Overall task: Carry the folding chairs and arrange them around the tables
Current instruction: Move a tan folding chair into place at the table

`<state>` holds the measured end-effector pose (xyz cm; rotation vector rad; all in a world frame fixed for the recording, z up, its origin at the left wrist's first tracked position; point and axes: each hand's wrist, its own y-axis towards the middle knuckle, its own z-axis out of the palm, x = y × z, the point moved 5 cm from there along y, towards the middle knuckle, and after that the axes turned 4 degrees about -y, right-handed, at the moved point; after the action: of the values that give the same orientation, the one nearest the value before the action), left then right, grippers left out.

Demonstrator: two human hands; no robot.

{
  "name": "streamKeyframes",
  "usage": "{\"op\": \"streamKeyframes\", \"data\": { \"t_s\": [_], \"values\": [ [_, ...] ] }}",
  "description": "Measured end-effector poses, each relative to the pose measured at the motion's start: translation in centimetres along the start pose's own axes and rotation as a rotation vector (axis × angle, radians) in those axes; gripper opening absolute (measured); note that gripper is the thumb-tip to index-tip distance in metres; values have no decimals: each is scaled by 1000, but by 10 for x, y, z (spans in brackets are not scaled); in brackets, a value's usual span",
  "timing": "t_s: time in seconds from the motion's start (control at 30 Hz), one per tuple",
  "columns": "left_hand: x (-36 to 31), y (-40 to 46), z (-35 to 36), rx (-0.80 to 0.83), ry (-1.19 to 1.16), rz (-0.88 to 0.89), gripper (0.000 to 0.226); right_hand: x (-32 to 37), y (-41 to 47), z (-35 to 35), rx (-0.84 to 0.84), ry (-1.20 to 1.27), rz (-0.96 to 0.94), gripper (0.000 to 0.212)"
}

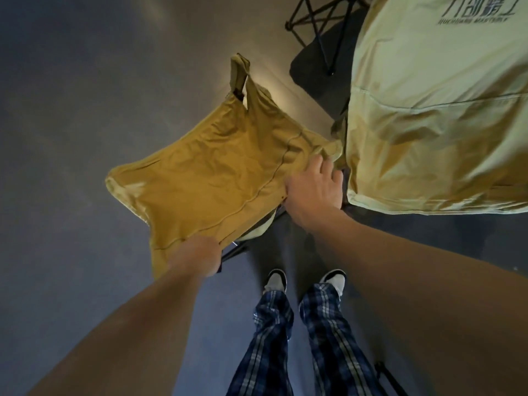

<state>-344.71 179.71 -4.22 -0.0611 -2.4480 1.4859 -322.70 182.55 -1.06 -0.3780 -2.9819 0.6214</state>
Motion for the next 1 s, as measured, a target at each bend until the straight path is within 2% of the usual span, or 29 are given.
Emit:
{"op": "streamKeyframes", "data": {
  "t_s": [0.1, 0.17, 0.33, 0.4, 0.53, 0.63, 0.77, 0.83, 0.93, 1.0],
  "values": [
    [21, 0, 20, 103, 75, 19, 24, 13, 0, 1, -53, -137, -76, 41],
    [27, 0, 34, 120, 53, 34, 27, 14, 7, 4, -7, -252, -142, 50],
    [29, -4, 54, 234, 1, 95, 24, 14, 4, 10, 203, -325, -199, 35],
    [29, -5, 58, 284, 73, 104, 20, 13, -6, 13, 238, -316, -202, 33],
    [24, -20, 60, 357, 284, 152, 28, -5, -37, 31, 336, -253, -130, 38],
    [15, -30, 70, 360, 359, 195, 32, -23, -65, 49, 389, -271, -73, 39],
    [5, -39, 93, 390, 438, 189, 27, -43, -104, 69, 428, -267, -24, 37],
    [0, -40, 106, 346, 453, 170, 21, -58, -130, 80, 422, -228, -3, 35],
    [-7, -52, 126, 260, 503, 189, 27, -75, -177, 101, 418, -136, 58, 30],
    [-17, -73, 142, 265, 590, 214, 29, -87, -217, 114, 444, -70, 96, 25]
  ]
}}
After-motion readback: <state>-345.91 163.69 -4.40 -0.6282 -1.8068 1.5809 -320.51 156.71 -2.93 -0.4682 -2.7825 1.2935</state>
